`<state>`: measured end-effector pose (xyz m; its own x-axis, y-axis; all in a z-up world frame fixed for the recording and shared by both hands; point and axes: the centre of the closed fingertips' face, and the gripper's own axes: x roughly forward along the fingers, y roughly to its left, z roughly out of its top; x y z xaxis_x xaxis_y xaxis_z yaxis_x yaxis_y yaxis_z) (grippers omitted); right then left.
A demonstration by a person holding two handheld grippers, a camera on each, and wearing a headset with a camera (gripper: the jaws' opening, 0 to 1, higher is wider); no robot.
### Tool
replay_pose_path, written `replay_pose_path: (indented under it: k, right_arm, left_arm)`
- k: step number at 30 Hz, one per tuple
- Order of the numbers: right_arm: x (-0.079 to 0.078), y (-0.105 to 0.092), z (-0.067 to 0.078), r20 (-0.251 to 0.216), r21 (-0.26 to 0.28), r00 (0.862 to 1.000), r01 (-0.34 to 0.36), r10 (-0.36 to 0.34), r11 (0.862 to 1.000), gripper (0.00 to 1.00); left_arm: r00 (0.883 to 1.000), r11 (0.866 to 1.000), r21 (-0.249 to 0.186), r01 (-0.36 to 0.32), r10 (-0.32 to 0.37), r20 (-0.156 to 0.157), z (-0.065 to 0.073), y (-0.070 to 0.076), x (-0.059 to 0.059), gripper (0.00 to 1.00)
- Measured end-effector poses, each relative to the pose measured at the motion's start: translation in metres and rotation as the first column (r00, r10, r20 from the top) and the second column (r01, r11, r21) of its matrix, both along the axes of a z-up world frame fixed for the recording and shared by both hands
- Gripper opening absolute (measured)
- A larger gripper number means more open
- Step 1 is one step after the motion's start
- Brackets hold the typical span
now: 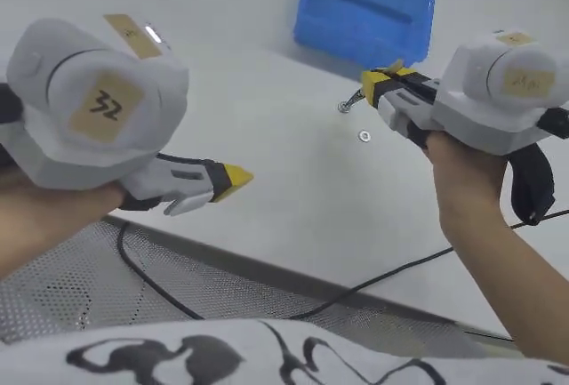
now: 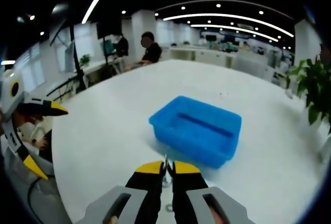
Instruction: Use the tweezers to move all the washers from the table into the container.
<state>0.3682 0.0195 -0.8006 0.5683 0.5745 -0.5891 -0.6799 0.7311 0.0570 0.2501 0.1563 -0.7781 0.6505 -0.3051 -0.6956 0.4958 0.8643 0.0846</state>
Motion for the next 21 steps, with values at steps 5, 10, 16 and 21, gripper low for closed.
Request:
replay_pose_path:
  k: [5, 10, 16, 21]
  right_arm:
    - [0.0002, -0.0024, -0.0008, 0.007, -0.002, 1.0, 0.0, 0.0, 1.0, 0.02]
    - [0.002, 0.0003, -0.0009, 0.007, -0.031, 1.0, -0.018, 0.018, 0.999, 0.01]
    - [0.0017, 0.0006, -0.0005, 0.013, -0.053, 0.999, -0.033, 0.034, 0.998, 0.0]
    - [-0.0003, -0.0013, 0.0075, 0.003, -0.039, 1.0, -0.025, 0.025, 0.999, 0.0]
  left_arm:
    - [1.0, 1.0, -0.002, -0.001, 0.001, 0.001, 0.0003, -0.0001, -0.0002, 0.97]
    - [1.0, 1.0, -0.003, 0.001, -0.001, 0.003, 0.0012, -0.0005, 0.0002, 0.97]
    - [1.0, 1.0, 0.0, 0.002, -0.002, 0.008, 0.0027, -0.0008, 0.0006, 0.97]
    - [1.0, 1.0, 0.001, -0.001, 0.001, 0.009, 0.0035, 0.0007, 0.0004, 0.97]
